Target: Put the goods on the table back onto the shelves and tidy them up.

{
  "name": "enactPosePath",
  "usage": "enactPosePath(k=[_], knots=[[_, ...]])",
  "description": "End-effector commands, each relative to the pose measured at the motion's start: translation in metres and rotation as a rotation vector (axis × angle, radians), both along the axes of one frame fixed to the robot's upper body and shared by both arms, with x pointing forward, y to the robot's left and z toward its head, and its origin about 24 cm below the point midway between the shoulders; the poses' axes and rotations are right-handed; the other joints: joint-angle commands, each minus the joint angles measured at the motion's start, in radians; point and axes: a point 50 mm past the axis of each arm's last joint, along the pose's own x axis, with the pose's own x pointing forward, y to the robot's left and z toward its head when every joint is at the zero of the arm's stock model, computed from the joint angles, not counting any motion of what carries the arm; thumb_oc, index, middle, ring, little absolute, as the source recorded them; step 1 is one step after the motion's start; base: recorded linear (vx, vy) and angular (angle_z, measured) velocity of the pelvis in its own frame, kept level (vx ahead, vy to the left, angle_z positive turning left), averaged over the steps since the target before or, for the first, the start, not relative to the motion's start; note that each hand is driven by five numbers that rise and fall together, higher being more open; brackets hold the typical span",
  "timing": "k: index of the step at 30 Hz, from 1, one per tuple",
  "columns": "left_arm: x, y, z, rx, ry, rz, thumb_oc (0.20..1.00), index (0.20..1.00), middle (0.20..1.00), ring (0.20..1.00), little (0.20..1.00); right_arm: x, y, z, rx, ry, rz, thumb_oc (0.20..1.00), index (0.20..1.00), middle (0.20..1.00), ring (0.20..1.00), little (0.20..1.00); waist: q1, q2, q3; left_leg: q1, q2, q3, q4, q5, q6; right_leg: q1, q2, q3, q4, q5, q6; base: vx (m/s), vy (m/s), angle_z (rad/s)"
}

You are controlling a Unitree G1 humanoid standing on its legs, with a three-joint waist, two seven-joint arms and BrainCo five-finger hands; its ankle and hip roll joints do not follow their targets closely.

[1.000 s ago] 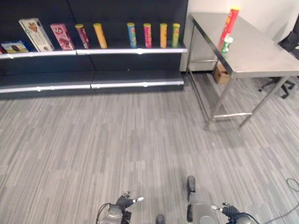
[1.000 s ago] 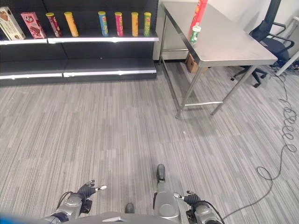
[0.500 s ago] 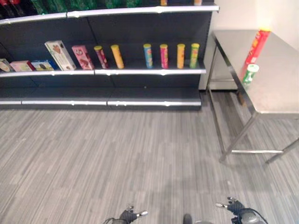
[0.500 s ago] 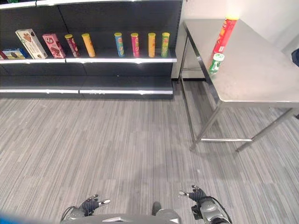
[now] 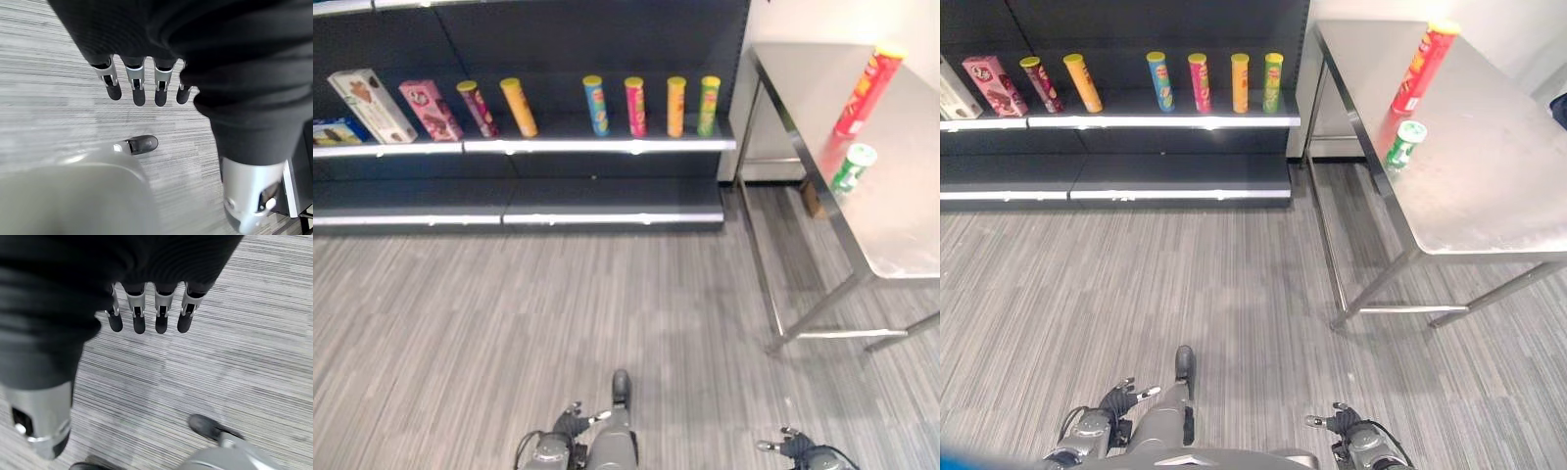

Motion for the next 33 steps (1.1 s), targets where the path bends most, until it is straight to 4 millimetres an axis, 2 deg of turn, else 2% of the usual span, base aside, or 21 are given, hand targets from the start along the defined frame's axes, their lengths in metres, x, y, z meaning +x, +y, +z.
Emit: enactPosePath(k=[1, 2, 6, 7, 10, 11, 12, 13, 14, 15, 17, 18, 19, 21, 22, 24, 26, 28, 30, 31, 33], knots=[[-0.015, -0.006, -0.007, -0.005, 0.050, -0.016, 1.000, 1.000, 1.000, 1.000, 1.000, 0.004, -0.008, 0.003, -0.030, -0.007, 0.027, 1.000, 1.000, 1.000, 1.000, 1.000, 0.056, 0.023, -0.018, -0.002, 0.077, -0.033, -0.014, 0.110, -0.075, -0.081, 0.045, 0.012, 0.010, -0.020, 0.005, 0.40, 0.230, -1.09], [-0.017, -0.005, -0.007, -0.001, 0.058, -0.017, 1.000, 1.000, 1.000, 1.000, 1.000, 0.004, -0.005, 0.002, -0.019, -0.011, 0.024, 1.000, 1.000, 1.000, 1.000, 1.000, 0.058, 0.016, -0.026, 0.005, 0.077, -0.030, -0.013, 0.129, -0.080, -0.064, 0.035, 0.021, 0.010, -0.024, 0.011, 0.39, 0.222, -1.31], [-0.019, 0.000, -0.006, 0.013, 0.068, -0.027, 1.000, 1.000, 1.000, 1.000, 1.000, 0.004, 0.004, 0.000, 0.009, -0.003, 0.045, 1.000, 1.000, 1.000, 1.000, 1.000, 0.068, -0.015, -0.062, 0.041, 0.055, 0.018, 0.016, 0.102, -0.041, -0.050, -0.026, 0.025, 0.046, -0.012, 0.048, 0.33, 0.213, -0.65], [-0.019, 0.000, -0.006, 0.013, 0.068, -0.027, 1.000, 1.000, 1.000, 1.000, 1.000, 0.004, 0.004, 0.000, 0.010, -0.003, 0.045, 1.000, 1.000, 1.000, 1.000, 1.000, 0.068, -0.016, -0.062, 0.042, 0.054, 0.019, 0.016, 0.102, -0.041, -0.050, -0.027, 0.026, 0.046, -0.012, 0.049, 0.29, 0.247, -0.16], [-0.012, 0.001, -0.004, 0.040, 0.068, -0.114, 1.000, 1.000, 1.000, 1.000, 1.000, 0.005, 0.007, 0.000, 0.026, 0.000, 0.039, 1.000, 1.000, 1.000, 1.000, 1.000, 0.052, -0.030, -0.094, 0.088, -0.005, 0.065, 0.027, 0.027, 0.028, -0.128, -0.072, 0.035, 0.230, 0.042, 0.114, 0.29, 0.314, -0.22], [-0.009, -0.001, -0.003, 0.044, 0.062, -0.145, 1.000, 1.000, 1.000, 1.000, 1.000, 0.007, 0.005, 0.001, 0.023, -0.005, 0.035, 1.000, 1.000, 1.000, 1.000, 1.000, 0.044, -0.027, -0.094, 0.103, -0.021, 0.073, 0.031, 0.005, 0.050, -0.172, -0.080, 0.033, 0.316, 0.073, 0.133, 0.24, 0.391, -0.17], [-0.004, -0.002, -0.002, 0.055, 0.060, -0.179, 1.000, 1.000, 1.000, 1.000, 1.000, 0.011, 0.003, 0.003, 0.023, -0.016, 0.032, 1.000, 1.000, 1.000, 1.000, 1.000, 0.029, -0.017, -0.081, 0.148, -0.052, 0.085, 0.035, -0.040, 0.086, -0.262, -0.106, 0.023, 0.510, 0.193, 0.180, 0.21, 0.364, -0.04], [-0.003, -0.001, -0.002, 0.058, 0.060, -0.187, 1.000, 1.000, 1.000, 1.000, 1.000, 0.013, 0.002, 0.004, 0.022, -0.024, 0.030, 1.000, 1.000, 1.000, 1.000, 1.000, 0.023, -0.009, -0.073, 0.172, -0.061, 0.087, 0.031, -0.053, 0.099, -0.307, -0.121, 0.005, 0.593, 0.246, 0.194, 0.29, 0.457, 0.00], [-0.005, 0.003, -0.002, 0.075, 0.080, -0.201, 1.000, 1.000, 1.000, 1.000, 1.000, 0.014, 0.001, 0.004, 0.021, -0.031, 0.016, 1.000, 1.000, 1.000, 1.000, 1.000, 0.008, 0.013, -0.056, 0.241, -0.072, 0.097, 0.005, -0.084, 0.123, -0.388, -0.162, -0.053, 0.728, 0.311, 0.190, 0.38, 0.365, -0.06], [-0.005, 0.004, -0.002, 0.082, 0.081, -0.212, 1.000, 1.000, 1.000, 1.000, 1.000, 0.013, 0.001, 0.004, 0.016, -0.035, 0.018, 1.000, 1.000, 1.000, 1.000, 1.000, -0.013, 0.028, -0.043, 0.287, -0.075, 0.094, -0.010, -0.110, 0.121, -0.440, -0.186, -0.119, 0.668, 0.237, 0.152, 0.42, 0.300, -0.09], [-0.002, 0.003, -0.001, 0.080, 0.073, -0.219, 1.000, 1.000, 1.000, 1.000, 1.000, 0.011, 0.000, 0.004, 0.008, -0.027, 0.023, 1.000, 1.000, 1.000, 1.000, 1.000, -0.026, 0.036, -0.030, 0.310, -0.072, 0.082, -0.012, -0.131, 0.113, -0.463, -0.175, -0.156, 0.498, 0.159, 0.124, 0.32, 0.028, -0.15], [-0.001, 0.001, -0.001, 0.080, 0.069, -0.229, 1.000, 1.000, 1.000, 1.000, 1.000, 0.010, -0.001, 0.004, 0.004, -0.023, 0.024, 1.000, 1.000, 1.000, 1.000, 1.000, -0.033, 0.036, -0.030, 0.315, -0.075, 0.076, -0.014, -0.137, 0.107, -0.466, -0.163, -0.168, 0.375, 0.159, 0.117, 0.41, -0.095, -0.01], [0.003, -0.001, 0.000, 0.080, 0.056, -0.244, 1.000, 1.000, 1.000, 1.000, 1.000, 0.009, -0.003, 0.003, -0.007, -0.014, 0.023, 1.000, 1.000, 1.000, 1.000, 1.000, -0.049, 0.024, -0.028, 0.345, -0.088, 0.070, -0.014, -0.168, 0.095, -0.485, -0.149, -0.171, 0.136, 0.211, 0.128, 0.42, -0.090, 0.00], [0.006, -0.004, 0.000, 0.077, 0.049, -0.252, 1.000, 1.000, 1.000, 1.000, 1.000, 0.008, -0.005, 0.003, -0.015, -0.004, 0.025, 1.000, 1.000, 1.000, 1.000, 1.000, -0.059, 0.022, -0.028, 0.370, -0.084, 0.079, -0.014, -0.188, 0.081, -0.512, -0.154, -0.209, 0.032, 0.258, 0.152, 0.36, -0.058, 0.01], [0.008, -0.006, 0.000, 0.074, 0.044, -0.256, 1.000, 1.000, 1.000, 1.000, 1.000, 0.007, -0.005, 0.003, -0.018, -0.003, 0.025, 1.000, 1.000, 1.000, 1.000, 1.000, -0.058, 0.022, -0.028, 0.379, -0.084, 0.088, -0.014, -0.197, 0.077, -0.516, -0.159, -0.239, 0.016, 0.268, 0.158, 0.28, -0.053, -0.01], [0.004, -0.011, -0.002, 0.065, 0.057, -0.281, 1.000, 1.000, 1.000, 1.000, 1.000, -0.001, -0.007, 0.001, -0.015, 0.012, 0.005, 1.000, 1.000, 1.000, 1.000, 1.000, -0.067, 0.008, -0.047, 0.415, -0.087, 0.081, -0.014, -0.237, 0.072, -0.486, -0.152, -0.245, 0.010, 0.282, 0.138, 0.43, -0.131, 0.06], [0.001, -0.014, -0.003, 0.058, 0.067, -0.280, 1.000, 1.000, 1.000, 1.000, 1.000, -0.002, -0.012, 0.002, -0.013, 0.005, -0.031, 1.000, 1.000, 1.000, 1.000, 1.000, -0.073, 0.015, -0.062, 0.442, -0.050, 0.084, -0.008, -0.246, 0.045, -0.453, -0.132, -0.260, 0.013, 0.279, 0.121, 0.42, -0.182, 0.24], [0.001, -0.017, -0.004, 0.050, 0.064, -0.286, 1.000, 1.000, 1.000, 1.000, 1.000, -0.003, -0.016, 0.003, -0.018, -0.001, -0.055, 1.000, 1.000, 1.000, 1.000, 1.000, -0.079, 0.018, -0.065, 0.419, -0.015, 0.088, 0.088, -0.257, 0.013, -0.422, -0.117, -0.275, 0.010, 0.253, 0.099, 0.22, -0.148, 0.34], [0.002, -0.019, -0.004, 0.039, 0.057, -0.280, 1.000, 1.000, 1.000, 1.000, 1.000, -0.006, -0.019, 0.003, -0.022, 0.001, -0.067, 1.000, 1.000, 1.000, 1.000, 1.000, -0.076, 0.023, -0.062, 0.385, 0.016, 0.104, 0.224, -0.232, -0.031, -0.378, -0.094, -0.290, 0.010, 0.211, 0.072, 0.20, -0.162, 0.06], [0.003, -0.019, -0.003, 0.028, 0.047, -0.252, 1.000, 1.000, 1.000, 1.000, 1.000, -0.004, -0.020, 0.004, -0.025, 0.000, -0.063, 1.000, 1.000, 1.000, 1.000, 1.000, -0.069, 0.018, -0.053, 0.322, 0.030, 0.093, 0.413, -0.171, -0.061, -0.338, -0.077, -0.293, 0.010, 0.174, 0.041, 0.19, -0.166, -0.09], [0.007, -0.019, -0.002, 0.024, 0.029, -0.228, 1.000, 1.000, 1.000, 1.000, 1.000, 0.000, -0.021, 0.005, -0.029, -0.014, -0.064, 1.000, 1.000, 1.000, 1.000, 1.000, -0.054, 0.003, -0.024, 0.242, 0.032, 0.067, 0.613, -0.080, -0.091, -0.299, -0.071, -0.281, 0.010, 0.152, 0.014, 0.14, -0.122, -0.20]])
